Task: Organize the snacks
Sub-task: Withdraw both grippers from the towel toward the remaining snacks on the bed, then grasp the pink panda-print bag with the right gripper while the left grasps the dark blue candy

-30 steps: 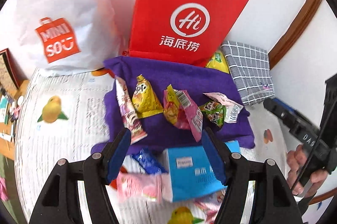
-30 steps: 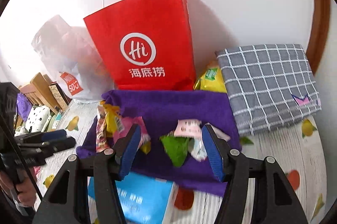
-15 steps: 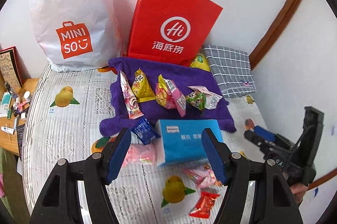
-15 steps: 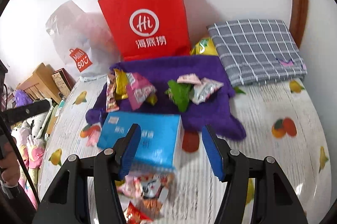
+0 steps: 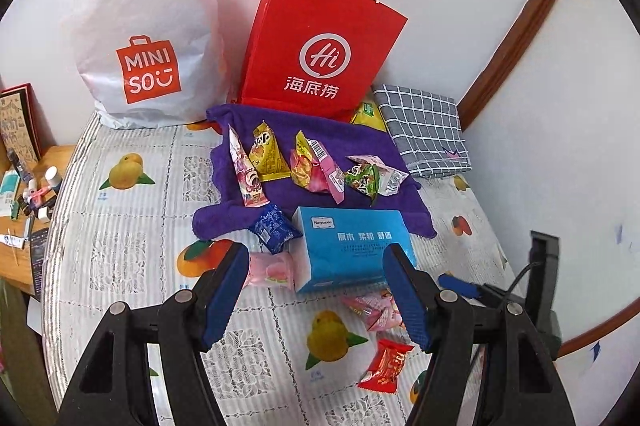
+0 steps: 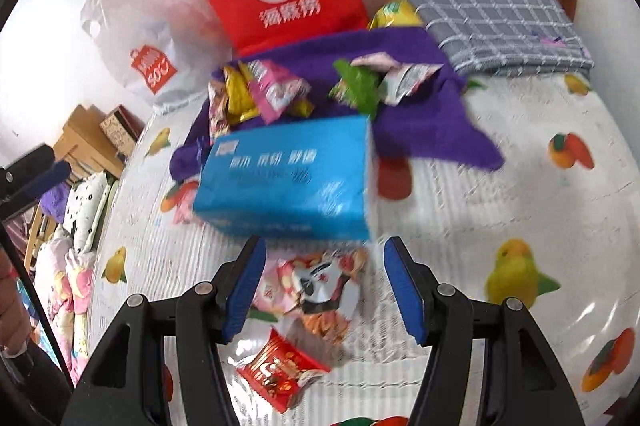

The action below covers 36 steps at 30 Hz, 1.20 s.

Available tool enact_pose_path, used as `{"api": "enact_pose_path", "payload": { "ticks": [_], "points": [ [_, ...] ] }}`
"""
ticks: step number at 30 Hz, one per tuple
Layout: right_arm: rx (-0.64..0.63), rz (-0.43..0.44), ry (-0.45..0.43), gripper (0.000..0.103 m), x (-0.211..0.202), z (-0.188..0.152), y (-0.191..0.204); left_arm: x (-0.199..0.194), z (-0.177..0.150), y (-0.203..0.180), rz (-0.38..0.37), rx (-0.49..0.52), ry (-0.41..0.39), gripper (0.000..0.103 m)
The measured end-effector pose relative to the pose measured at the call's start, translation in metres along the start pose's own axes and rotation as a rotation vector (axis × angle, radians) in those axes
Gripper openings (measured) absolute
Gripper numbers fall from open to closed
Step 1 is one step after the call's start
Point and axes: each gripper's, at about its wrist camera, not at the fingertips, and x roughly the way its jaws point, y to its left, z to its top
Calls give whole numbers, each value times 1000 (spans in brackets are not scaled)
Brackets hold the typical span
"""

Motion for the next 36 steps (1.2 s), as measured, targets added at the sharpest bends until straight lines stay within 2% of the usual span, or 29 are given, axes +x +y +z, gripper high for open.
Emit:
{"api": "enact_pose_path", "payload": {
  "ticks": [5,15,17,23,27,30,36],
  "points": [
    [-17,-5,42,67,19,-6,12,3,-4,6,0,-8,13,68],
    [-38,-58,147,67,55,-7,25,10,-7,25,3,-33,24,68],
    [-53,-80,152,73,59,-9,26,11,-7,28,9,-40,25,68],
    [-91,-128,165,78,66,-19,31,16,-13,30,18,-43,44,68],
    [-110,-133,140,78,66,-25,35,18,-15,30,25,-44,51,68],
    [-106,-108,117,70,62,-27,32,17,-18,29,35,-42,54,68],
    [-109,-82,39,69,36,-26,25,15,-22,34,96,-67,28,68]
  ]
}}
